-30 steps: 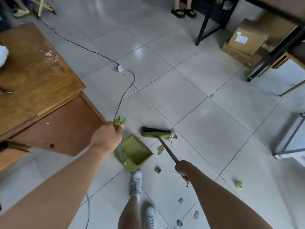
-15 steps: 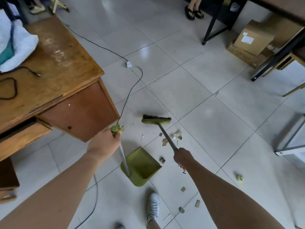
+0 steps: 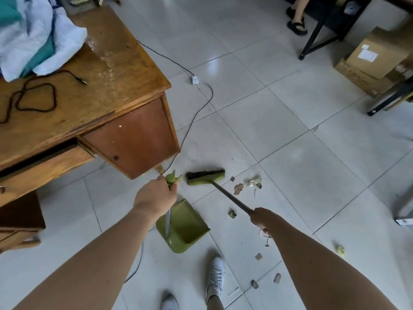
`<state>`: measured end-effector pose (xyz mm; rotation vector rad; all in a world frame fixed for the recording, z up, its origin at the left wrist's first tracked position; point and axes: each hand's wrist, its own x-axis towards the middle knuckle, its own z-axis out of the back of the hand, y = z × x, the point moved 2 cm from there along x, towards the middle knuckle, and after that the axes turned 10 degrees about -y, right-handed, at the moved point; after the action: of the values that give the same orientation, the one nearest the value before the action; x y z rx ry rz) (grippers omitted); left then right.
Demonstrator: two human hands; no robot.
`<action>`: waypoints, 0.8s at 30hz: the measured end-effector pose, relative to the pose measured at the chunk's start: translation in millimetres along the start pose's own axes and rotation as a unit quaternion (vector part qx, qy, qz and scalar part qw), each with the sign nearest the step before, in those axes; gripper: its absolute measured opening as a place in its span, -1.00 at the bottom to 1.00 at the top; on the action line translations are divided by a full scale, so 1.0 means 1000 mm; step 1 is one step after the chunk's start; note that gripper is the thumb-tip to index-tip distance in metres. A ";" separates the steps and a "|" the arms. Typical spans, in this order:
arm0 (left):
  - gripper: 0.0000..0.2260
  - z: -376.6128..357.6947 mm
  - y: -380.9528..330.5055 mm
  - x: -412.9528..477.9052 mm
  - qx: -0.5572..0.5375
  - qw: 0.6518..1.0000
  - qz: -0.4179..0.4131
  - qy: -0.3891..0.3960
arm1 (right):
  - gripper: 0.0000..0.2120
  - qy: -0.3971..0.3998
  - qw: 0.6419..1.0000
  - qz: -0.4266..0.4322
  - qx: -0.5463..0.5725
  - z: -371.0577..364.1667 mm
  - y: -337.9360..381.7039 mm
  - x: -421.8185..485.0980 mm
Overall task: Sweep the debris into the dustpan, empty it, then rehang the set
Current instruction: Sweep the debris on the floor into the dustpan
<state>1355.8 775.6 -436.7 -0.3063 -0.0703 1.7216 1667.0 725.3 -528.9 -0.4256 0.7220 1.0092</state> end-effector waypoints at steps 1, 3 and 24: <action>-0.69 0.000 -0.002 -0.001 0.000 1.000 -0.008 -0.004 | -0.71 0.001 1.000 0.000 -0.005 -0.002 -0.010 0.001; -0.70 0.001 -0.009 -0.001 0.000 1.000 -0.016 -0.008 | -0.68 0.002 1.000 -0.011 -0.008 -0.002 -0.032 0.001; -0.64 -0.019 -0.132 0.022 0.012 0.992 -0.124 -0.035 | -0.70 -0.010 0.980 -0.181 0.087 0.082 -0.241 -0.008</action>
<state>1484.0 818.1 -429.3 -0.2103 -0.1337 1.4843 1903.7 655.7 -466.3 -0.3765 0.6790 0.6020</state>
